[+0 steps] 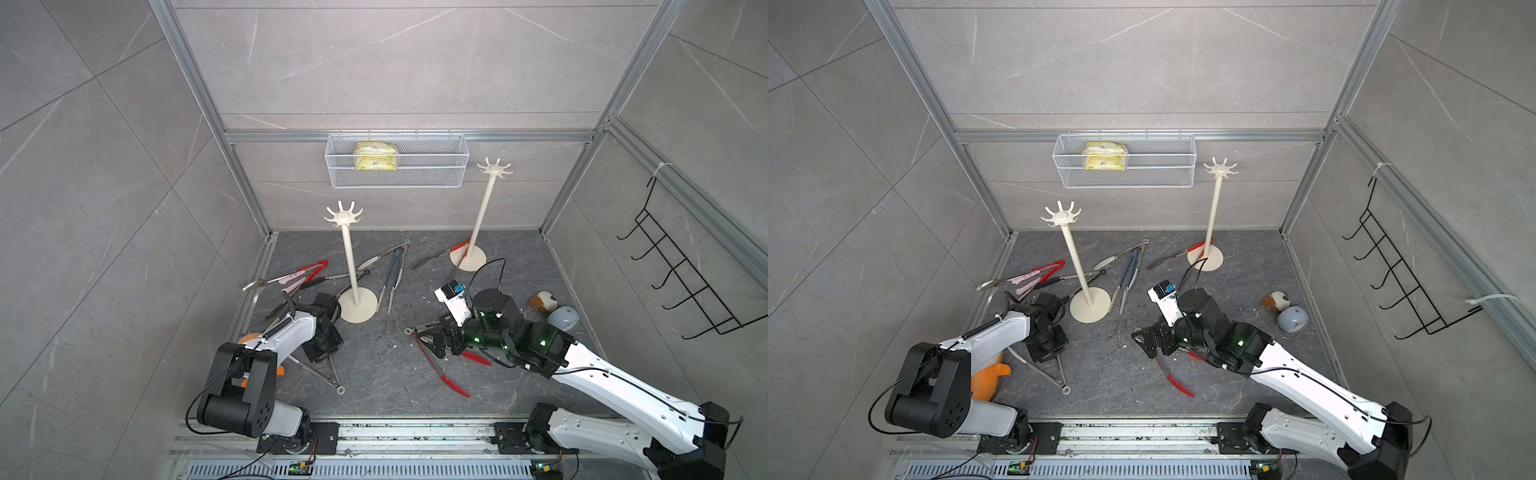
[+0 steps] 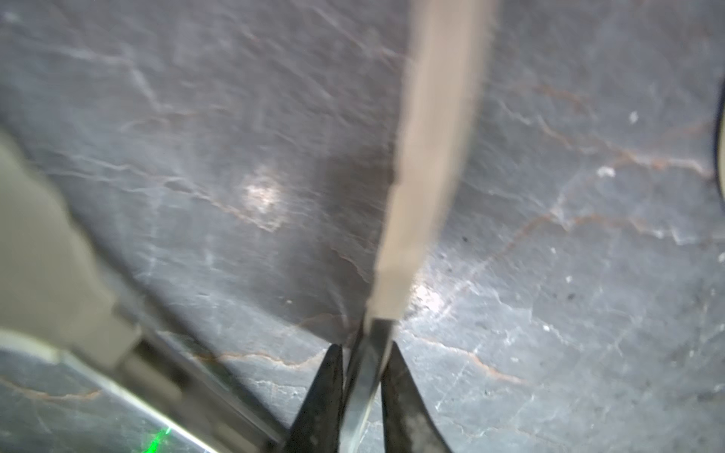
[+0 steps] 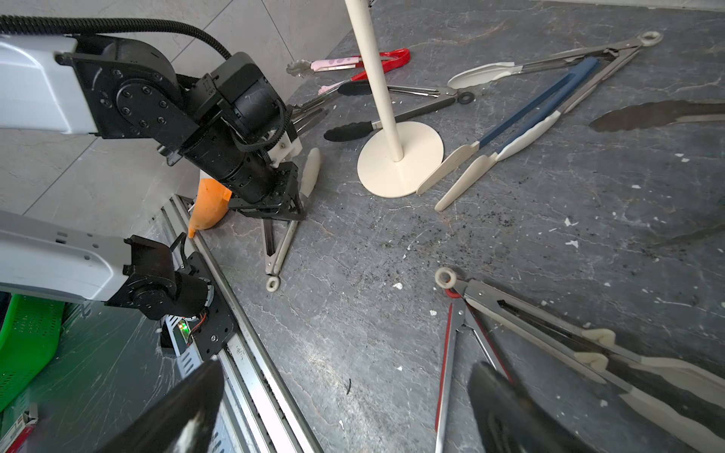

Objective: Hang food tongs on kitchen utensil racks
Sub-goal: Adjust the food tongs at the center of the board.

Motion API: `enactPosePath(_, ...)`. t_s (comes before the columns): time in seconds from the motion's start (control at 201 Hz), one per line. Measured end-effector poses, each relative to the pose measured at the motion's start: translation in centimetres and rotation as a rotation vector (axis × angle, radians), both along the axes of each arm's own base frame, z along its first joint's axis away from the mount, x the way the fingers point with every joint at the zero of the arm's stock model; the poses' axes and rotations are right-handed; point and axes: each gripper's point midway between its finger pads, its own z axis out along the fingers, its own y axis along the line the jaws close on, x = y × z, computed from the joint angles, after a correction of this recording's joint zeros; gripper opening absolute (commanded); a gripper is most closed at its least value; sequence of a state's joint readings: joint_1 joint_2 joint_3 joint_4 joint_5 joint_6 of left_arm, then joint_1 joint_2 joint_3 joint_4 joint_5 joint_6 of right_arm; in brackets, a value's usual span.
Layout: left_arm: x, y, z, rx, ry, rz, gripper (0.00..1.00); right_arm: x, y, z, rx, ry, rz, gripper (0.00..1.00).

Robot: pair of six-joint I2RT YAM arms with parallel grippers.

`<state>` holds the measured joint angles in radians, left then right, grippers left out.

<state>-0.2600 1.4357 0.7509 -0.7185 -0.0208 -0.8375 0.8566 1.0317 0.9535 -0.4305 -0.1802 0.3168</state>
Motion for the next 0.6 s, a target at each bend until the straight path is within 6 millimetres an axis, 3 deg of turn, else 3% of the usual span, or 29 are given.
enactPosePath(0.329,-0.2,-2.8,0.8,-0.133,-0.047,0.157,0.11,-0.3,-0.4,-1.1,-0.02,0.004,0.006,1.0)
enactPosePath(0.597,0.4,-4.8,0.3,-0.213,-0.103,0.344,0.11,-0.1,-0.6,-1.3,-0.033,-0.006,0.005,1.0)
